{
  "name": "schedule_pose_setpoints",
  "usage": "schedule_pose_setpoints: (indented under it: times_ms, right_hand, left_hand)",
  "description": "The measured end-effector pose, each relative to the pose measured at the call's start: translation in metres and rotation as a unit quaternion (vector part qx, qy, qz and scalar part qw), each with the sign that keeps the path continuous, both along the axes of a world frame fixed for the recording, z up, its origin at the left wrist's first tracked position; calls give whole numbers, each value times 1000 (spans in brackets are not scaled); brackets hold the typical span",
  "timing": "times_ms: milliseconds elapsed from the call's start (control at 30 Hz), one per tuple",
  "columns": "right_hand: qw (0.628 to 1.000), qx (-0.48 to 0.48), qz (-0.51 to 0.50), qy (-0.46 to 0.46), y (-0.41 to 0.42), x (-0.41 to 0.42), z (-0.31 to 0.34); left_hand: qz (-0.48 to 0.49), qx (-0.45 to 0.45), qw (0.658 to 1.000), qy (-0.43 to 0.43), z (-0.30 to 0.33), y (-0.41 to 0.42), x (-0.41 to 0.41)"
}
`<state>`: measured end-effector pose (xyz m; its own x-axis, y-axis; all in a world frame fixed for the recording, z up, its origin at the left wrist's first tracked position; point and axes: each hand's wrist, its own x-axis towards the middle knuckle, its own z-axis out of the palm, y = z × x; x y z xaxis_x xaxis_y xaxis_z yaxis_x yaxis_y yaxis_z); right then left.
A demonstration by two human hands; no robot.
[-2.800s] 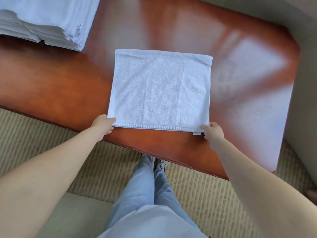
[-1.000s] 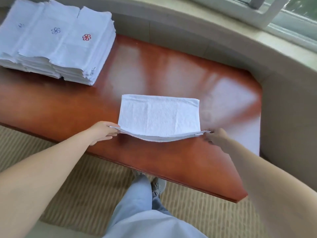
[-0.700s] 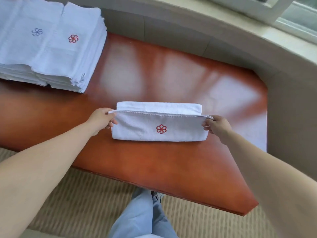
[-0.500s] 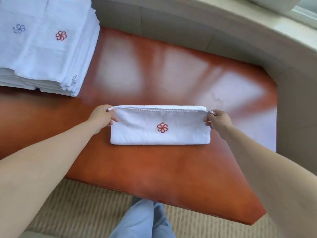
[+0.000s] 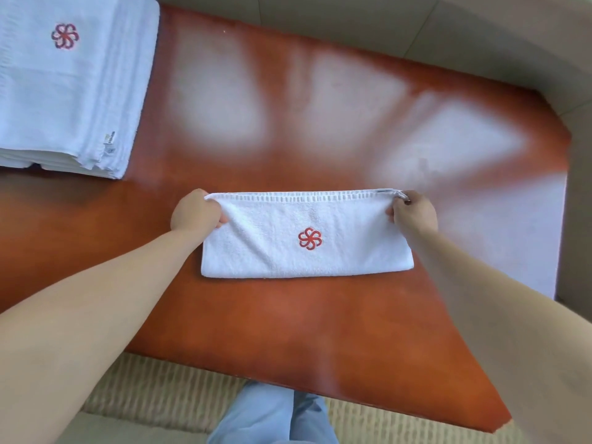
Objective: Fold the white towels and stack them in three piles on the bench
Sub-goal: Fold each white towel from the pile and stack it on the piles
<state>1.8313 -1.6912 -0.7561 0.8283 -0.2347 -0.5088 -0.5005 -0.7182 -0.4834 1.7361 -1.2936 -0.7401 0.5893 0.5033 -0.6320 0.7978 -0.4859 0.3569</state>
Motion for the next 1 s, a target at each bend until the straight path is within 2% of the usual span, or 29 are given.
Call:
schedule_pose_setpoints:
  times_ms: [100,167,200,267,367,433,533,633,800,900,1000]
  right_hand:
    - [999,6,-47,-22,6,-8,7]
    - [996,26,-69,-54,17,-26,15]
    - [995,42,-39,-80,27,-39,18]
    - [984,56,105,-130,52,-67,14]
    - [934,-9,314,-169,89,-93,-10]
    - [914,-68,357,-181,101,-99,-30]
    - [881,-126,383,-246,88,-99,-57]
    - [874,-164,380,-255,69,-94,-68]
    - [911,-192,309,-197,38,-88,-64]
    - [930,-200,274,-142,4,-84,-55]
    - [955,-168,228,-84,-16,-81,-36]
  left_hand:
    - [-11,56,998,-2,4,-5,-1]
    - [-40,105,993,-47,7,-18,-10]
    - [-73,118,987,-79,8,-29,-16]
    - [-190,109,965,-141,4,-59,-28]
    - [-392,138,890,-185,-21,-104,-37]
    - [-436,181,861,-188,-48,-114,-39]
    - [-437,234,843,-210,-83,-99,-48]
    - [-394,267,857,-198,-91,-80,-57]
    - [-297,295,898,-136,-82,-67,-72]
    - [-278,283,914,-86,-74,-69,-73]
    - [-274,259,926,-30,-63,-77,-67]
